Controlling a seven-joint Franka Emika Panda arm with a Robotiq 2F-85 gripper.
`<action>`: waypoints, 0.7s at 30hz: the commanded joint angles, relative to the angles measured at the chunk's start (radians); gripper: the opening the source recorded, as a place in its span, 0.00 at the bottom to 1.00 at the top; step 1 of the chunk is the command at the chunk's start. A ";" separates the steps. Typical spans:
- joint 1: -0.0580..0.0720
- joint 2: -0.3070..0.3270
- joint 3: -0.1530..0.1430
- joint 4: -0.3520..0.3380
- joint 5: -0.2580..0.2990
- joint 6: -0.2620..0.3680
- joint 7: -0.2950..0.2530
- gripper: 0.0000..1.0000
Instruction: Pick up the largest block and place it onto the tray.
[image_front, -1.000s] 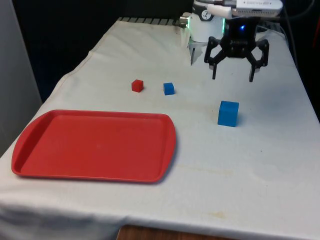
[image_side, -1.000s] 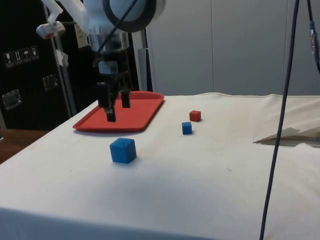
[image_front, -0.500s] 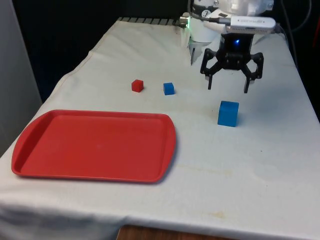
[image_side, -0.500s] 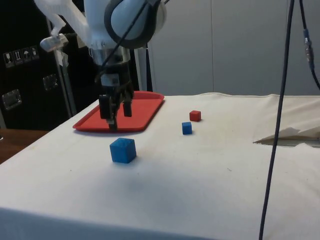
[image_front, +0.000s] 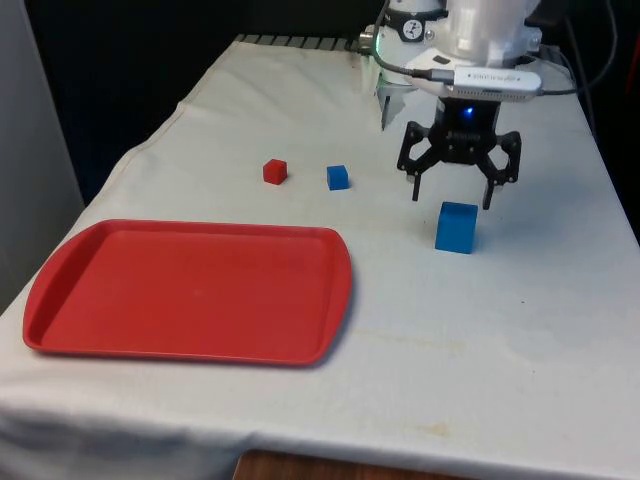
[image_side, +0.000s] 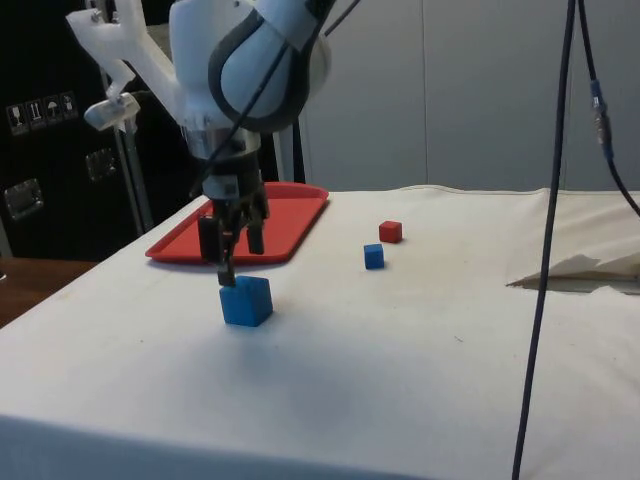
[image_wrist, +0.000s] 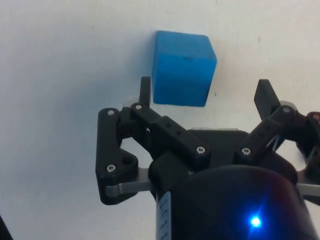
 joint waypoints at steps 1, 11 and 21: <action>-0.006 0.005 0.009 0.002 0.013 0.011 -0.005 1.00; -0.006 0.053 0.010 0.009 0.022 0.046 -0.001 1.00; -0.005 0.085 0.009 0.017 0.028 0.068 0.000 0.68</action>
